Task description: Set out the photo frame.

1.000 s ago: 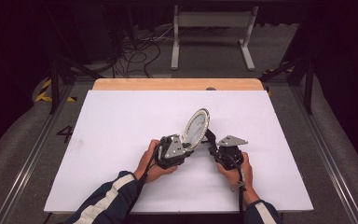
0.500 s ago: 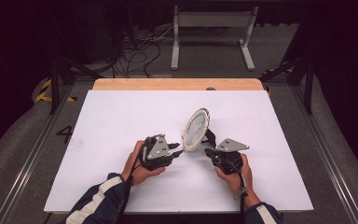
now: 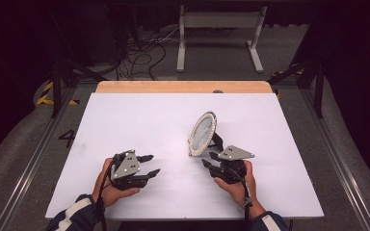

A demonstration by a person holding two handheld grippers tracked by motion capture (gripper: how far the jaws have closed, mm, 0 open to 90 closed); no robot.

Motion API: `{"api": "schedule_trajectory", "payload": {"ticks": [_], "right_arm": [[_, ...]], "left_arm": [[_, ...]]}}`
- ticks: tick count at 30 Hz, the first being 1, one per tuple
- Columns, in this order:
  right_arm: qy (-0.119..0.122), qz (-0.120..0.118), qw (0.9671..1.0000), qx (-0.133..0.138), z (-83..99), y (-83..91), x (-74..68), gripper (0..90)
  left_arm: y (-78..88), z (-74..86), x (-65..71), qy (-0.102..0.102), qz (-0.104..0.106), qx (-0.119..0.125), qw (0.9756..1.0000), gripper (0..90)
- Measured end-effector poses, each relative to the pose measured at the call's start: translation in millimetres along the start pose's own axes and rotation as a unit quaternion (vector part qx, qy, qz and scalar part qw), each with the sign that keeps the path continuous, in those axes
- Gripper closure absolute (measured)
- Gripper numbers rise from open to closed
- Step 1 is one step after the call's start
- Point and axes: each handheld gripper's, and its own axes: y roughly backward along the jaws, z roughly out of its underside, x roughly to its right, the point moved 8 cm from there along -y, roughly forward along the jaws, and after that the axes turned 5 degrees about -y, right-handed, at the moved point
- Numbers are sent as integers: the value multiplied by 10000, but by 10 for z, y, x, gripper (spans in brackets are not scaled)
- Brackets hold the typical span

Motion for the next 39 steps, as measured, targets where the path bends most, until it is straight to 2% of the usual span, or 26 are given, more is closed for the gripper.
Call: {"api": "schedule_trajectory", "payload": {"ticks": [1,4,5,9,11,16,18,22,23,25,30,31,36,39], "right_arm": [[13,-15,10000,3,-13,-34,-13,608],[-19,-54,10000,19,-35,-69,-22,591],[-63,-20,10000,39,-58,-108,-25,560],[-91,-24,9999,72,-98,-166,-43,516],[-103,-41,9999,103,-128,-194,-55,498],[-243,59,9995,199,-205,-272,-39,455],[-312,15,9993,205,-223,-317,-47,448],[-395,103,9989,244,-254,-392,-28,456],[-441,189,9985,268,-263,-409,-12,461],[-533,371,9968,462,-300,-408,14,484],[-610,531,9944,686,-369,-397,-9,512],[-583,543,9945,682,-371,-411,-11,512],[-784,473,9936,665,-353,-449,18,558],[-728,472,9943,627,-350,-432,18,566]], "left_arm": [[55,77,-24,72,-82,-84,9999,410],[94,125,-44,167,-128,-103,9997,370],[128,159,-47,231,-150,-107,9996,359],[176,208,-28,231,-193,-143,9994,316],[211,251,-28,282,-356,-177,9988,280],[302,363,-19,400,-516,-288,9975,249],[339,411,2,431,-554,-344,9969,247],[407,503,37,536,-604,-414,9959,238],[422,525,40,565,-633,-465,9953,233],[431,532,39,572,-691,-477,9948,226],[437,505,46,560,-733,-417,9949,225],[430,510,51,562,-720,-433,9949,225],[408,517,48,545,-722,-462,9948,223],[406,514,49,506,-715,-461,9951,222]]}}
